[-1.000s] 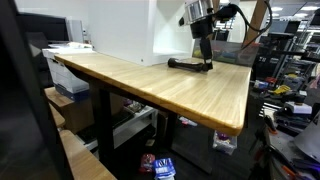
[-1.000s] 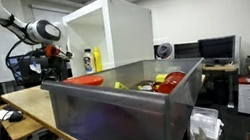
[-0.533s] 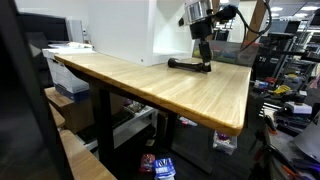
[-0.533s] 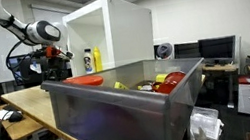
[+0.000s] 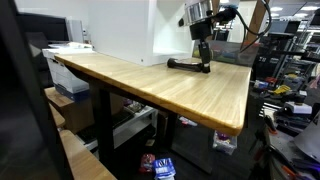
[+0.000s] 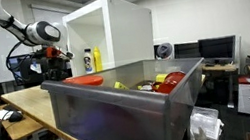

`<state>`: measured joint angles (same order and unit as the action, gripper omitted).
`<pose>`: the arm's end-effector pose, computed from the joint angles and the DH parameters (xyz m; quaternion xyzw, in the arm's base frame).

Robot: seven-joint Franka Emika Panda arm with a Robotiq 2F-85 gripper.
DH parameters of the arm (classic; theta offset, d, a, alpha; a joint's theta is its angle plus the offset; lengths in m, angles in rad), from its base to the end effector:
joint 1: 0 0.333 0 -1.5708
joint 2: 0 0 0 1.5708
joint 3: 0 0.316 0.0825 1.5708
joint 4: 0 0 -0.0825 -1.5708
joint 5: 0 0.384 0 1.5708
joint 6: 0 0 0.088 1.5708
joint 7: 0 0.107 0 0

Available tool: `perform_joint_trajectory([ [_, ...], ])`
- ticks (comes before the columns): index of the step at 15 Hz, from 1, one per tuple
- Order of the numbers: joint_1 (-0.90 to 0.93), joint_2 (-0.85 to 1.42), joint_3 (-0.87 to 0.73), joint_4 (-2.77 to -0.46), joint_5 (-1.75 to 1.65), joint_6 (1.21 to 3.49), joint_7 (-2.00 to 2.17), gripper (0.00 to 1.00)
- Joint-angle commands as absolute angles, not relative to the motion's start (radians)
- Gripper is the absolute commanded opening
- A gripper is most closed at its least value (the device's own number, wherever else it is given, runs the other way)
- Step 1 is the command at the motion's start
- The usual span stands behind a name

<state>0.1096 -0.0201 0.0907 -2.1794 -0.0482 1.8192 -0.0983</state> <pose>0.4797 0.0934 0.3759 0.9729 0.1561 -0.1678 0.0315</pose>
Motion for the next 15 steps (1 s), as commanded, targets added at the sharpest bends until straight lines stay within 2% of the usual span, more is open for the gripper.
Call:
perform_joint_trajectory([
  [1,0.106,-0.040,0.094,-2.201,-0.064,1.840,-0.108,0.09],
  [15,0.104,-0.109,0.090,-2.215,-0.052,1.840,-0.122,0.09],
])
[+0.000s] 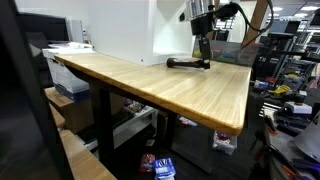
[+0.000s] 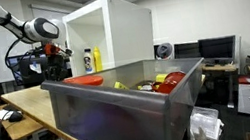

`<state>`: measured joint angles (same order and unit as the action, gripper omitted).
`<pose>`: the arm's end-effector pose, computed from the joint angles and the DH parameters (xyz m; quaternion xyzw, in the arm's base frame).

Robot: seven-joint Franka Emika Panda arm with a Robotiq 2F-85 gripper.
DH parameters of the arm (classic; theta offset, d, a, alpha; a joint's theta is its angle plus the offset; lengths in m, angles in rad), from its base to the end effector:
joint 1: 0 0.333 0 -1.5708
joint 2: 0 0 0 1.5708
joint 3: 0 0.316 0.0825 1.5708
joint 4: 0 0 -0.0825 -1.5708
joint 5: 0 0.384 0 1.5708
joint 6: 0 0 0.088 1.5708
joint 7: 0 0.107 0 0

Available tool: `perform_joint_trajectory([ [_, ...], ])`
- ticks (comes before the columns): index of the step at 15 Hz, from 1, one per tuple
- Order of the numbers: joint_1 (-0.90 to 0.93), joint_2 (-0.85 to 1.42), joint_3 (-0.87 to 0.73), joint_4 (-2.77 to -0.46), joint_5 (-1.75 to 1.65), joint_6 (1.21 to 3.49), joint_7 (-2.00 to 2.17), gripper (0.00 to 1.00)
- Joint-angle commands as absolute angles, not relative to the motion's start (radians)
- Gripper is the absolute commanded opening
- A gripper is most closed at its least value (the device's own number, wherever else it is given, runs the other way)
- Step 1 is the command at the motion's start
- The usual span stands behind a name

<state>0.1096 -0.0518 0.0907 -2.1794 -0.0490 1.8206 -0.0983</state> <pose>0.4783 0.0932 0.3914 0.9755 0.1560 -0.1515 0.0326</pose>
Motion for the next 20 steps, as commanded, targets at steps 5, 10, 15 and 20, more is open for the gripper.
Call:
perform_joint_trajectory([
  [5,0.105,-0.162,0.087,-2.229,-0.044,1.879,-0.131,0.09],
  [10,0.107,-0.212,0.083,-2.241,-0.029,1.950,-0.135,0.09],
  [15,0.112,-0.260,0.077,-2.254,0.000,2.010,-0.145,0.09],
  [20,0.117,-0.310,0.067,-2.282,0.060,2.109,-0.163,0.09],
])
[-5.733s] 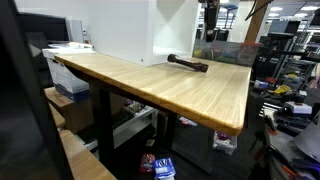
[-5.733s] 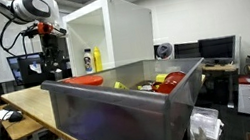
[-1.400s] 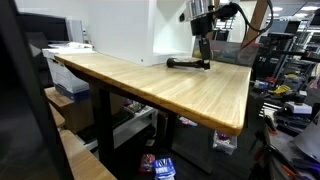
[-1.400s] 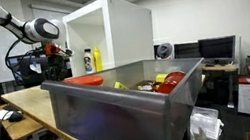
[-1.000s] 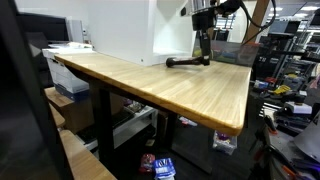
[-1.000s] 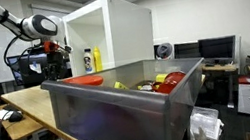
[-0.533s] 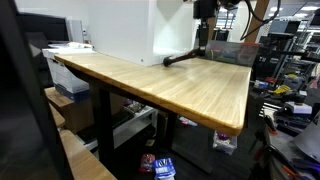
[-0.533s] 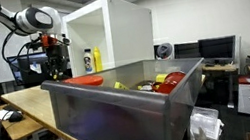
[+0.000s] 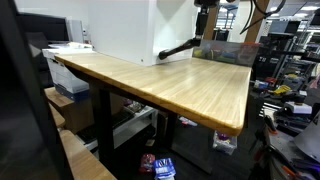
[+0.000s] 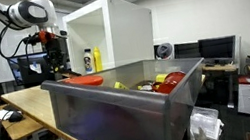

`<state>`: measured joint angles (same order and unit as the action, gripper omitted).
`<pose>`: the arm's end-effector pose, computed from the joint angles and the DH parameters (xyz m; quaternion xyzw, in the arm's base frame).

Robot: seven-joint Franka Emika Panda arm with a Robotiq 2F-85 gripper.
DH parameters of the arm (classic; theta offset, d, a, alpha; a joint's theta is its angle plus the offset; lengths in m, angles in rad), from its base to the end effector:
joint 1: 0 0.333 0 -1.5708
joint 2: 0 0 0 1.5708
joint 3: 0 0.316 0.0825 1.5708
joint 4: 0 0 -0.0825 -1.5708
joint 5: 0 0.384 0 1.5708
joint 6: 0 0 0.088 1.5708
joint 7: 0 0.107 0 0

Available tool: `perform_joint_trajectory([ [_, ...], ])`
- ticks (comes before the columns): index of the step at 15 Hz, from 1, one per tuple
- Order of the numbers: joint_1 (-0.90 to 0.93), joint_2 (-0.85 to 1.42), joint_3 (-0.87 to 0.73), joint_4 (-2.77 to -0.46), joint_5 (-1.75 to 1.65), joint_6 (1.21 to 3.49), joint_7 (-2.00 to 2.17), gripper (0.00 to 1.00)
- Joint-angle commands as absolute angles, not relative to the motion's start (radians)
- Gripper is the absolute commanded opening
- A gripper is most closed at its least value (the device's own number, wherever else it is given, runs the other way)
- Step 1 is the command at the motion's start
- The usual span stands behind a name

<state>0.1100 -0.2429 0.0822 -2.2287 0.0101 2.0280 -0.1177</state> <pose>0.4720 0.0942 0.4766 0.9883 0.1512 0.0209 0.0045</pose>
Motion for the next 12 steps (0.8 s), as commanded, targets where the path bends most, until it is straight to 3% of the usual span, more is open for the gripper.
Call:
perform_joint_trajectory([
  [1,0.118,-0.319,0.065,-2.289,0.068,2.133,-0.168,0.09],
  [12,0.131,-0.341,0.042,-2.184,0.107,1.875,-0.230,0.09],
])
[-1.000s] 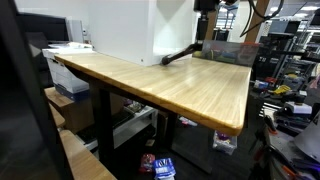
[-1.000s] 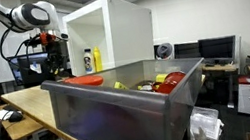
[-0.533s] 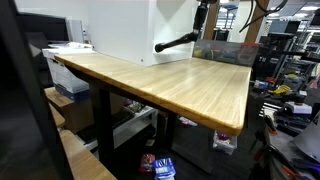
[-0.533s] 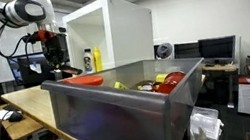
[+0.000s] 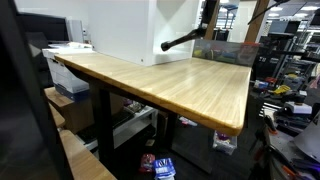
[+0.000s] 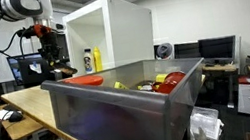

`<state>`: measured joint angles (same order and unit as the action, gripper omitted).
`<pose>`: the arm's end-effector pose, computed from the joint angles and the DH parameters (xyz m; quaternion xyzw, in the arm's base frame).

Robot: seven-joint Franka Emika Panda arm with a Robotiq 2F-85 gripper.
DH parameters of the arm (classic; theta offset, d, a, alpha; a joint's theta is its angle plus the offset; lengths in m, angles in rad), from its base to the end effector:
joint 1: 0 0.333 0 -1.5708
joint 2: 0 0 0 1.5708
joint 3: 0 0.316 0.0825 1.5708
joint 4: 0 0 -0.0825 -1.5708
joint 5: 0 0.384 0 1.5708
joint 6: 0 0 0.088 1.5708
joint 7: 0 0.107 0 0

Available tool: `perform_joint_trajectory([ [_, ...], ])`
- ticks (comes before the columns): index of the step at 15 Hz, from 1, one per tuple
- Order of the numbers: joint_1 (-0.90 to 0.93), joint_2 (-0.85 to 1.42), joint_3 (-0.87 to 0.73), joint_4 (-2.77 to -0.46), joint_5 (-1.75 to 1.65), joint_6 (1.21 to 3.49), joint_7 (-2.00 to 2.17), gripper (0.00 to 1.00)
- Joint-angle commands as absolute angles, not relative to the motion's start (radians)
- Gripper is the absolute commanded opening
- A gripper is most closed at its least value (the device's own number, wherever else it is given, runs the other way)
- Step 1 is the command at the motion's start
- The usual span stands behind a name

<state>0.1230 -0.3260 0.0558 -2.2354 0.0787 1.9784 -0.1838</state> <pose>0.4533 0.0888 0.5082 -0.9853 -0.1649 -0.0345 0.0276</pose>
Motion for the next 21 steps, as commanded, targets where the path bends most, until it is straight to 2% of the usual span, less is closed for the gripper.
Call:
perform_joint_trajectory([
  [1,0.129,-0.333,0.043,-2.160,0.100,1.830,-0.229,0.09],
  [10,0.121,-0.218,0.053,-1.929,0.078,1.351,-0.231,0.09],
  [21,0.117,-0.065,0.072,-1.875,-0.001,1.084,-0.210,0.09],
])
